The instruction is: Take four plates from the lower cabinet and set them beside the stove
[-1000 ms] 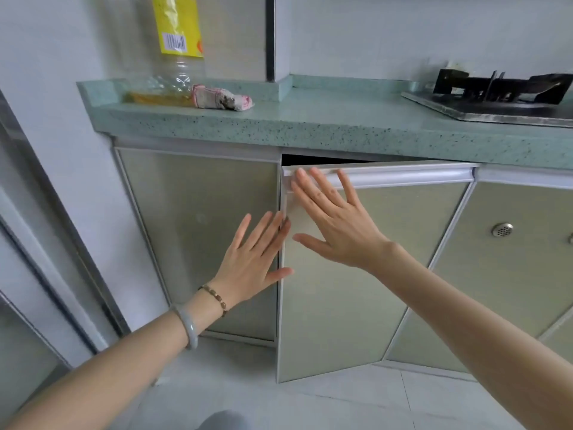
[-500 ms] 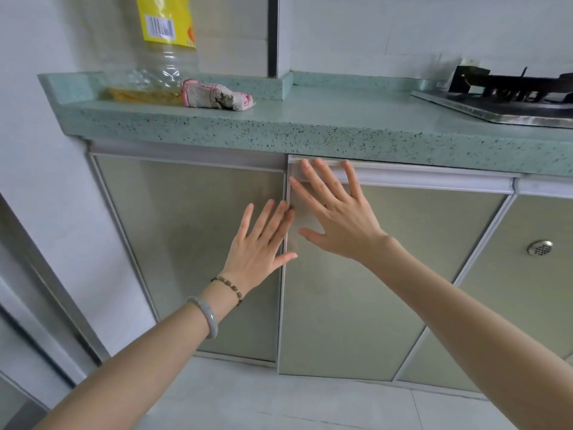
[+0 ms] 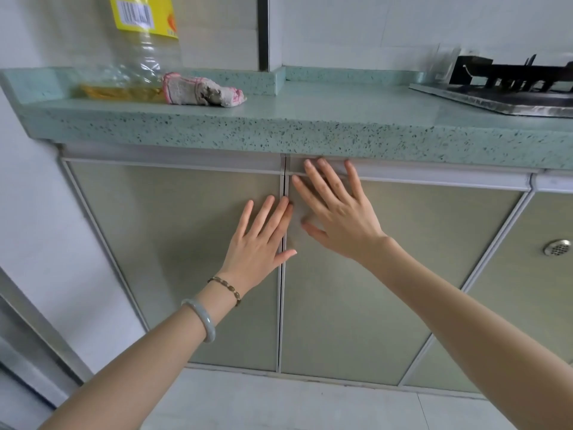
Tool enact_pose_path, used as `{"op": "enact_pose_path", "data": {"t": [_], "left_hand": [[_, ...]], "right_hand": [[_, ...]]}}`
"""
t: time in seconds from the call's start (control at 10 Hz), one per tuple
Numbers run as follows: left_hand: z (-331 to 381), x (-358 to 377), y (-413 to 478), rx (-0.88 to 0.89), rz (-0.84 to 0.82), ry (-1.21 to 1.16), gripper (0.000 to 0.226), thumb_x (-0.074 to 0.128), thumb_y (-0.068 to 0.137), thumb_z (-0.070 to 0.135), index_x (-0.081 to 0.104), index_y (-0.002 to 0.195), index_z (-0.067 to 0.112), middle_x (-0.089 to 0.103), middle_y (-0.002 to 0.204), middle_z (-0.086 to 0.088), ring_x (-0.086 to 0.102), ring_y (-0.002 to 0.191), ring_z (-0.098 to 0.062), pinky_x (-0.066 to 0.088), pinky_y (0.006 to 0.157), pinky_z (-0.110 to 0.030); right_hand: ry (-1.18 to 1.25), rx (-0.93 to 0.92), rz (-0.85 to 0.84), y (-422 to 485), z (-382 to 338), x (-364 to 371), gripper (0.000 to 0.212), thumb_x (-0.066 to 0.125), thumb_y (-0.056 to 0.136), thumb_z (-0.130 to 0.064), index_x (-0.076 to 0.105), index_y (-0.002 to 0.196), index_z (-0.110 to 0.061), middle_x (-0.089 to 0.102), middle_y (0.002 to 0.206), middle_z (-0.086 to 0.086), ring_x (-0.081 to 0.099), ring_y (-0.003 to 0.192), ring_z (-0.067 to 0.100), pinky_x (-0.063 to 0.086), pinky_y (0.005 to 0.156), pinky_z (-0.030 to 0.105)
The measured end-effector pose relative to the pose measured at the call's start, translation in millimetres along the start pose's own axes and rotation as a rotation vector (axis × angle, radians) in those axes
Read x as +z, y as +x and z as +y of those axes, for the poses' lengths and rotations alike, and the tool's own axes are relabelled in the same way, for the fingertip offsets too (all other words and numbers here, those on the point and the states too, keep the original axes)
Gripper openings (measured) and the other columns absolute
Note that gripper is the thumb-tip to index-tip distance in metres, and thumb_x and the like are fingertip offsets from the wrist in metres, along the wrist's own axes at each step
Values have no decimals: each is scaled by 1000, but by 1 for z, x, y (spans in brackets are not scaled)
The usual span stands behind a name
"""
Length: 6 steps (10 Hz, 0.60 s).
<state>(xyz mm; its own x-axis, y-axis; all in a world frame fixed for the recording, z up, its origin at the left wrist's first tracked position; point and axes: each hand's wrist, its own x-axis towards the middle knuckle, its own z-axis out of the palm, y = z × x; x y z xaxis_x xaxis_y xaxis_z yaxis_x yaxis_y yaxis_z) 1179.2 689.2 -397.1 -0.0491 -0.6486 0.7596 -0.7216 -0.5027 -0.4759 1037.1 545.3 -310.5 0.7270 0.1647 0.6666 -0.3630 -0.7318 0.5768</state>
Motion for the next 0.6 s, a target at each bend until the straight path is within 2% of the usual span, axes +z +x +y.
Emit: {"op": "enact_pose_path", "data": {"t": [0.2, 0.4, 0.5, 0.6], "left_hand": [[-3, -9, 0, -26, 2, -118, 78, 41, 97, 59, 21, 153, 7, 21, 158, -9, 23, 145, -26, 27, 116, -53], [-10, -30, 3, 6, -146, -186, 78, 45, 95, 57, 25, 152, 7, 22, 158, -9, 23, 145, -27, 25, 116, -53], [-22, -55, 11, 42, -259, -242, 78, 48, 93, 59, 30, 150, 8, 31, 157, -12, 32, 143, -29, 28, 115, -52], [-33, -81, 23, 16, -301, -322, 80, 49, 91, 62, 31, 150, 10, 32, 156, -13, 36, 141, -30, 29, 114, -51]], "right_hand": [[26, -4, -22, 0, -1, -1, 74, 48, 86, -45, 23, 150, -17, 26, 156, 12, 25, 144, 30, 7, 115, 55], [32, -18, -160, 2, 1, -17, 83, 57, 82, -42, 20, 151, -16, 24, 157, 12, 21, 145, 28, 5, 115, 54], [117, 3, -298, 2, 2, -36, 89, 62, 77, -33, 18, 152, -13, 21, 158, 13, 20, 145, 29, 6, 116, 55], [335, 57, -472, 5, 6, -63, 92, 65, 76, -30, 16, 151, -12, 17, 158, 15, 15, 146, 32, 6, 118, 55]]}}
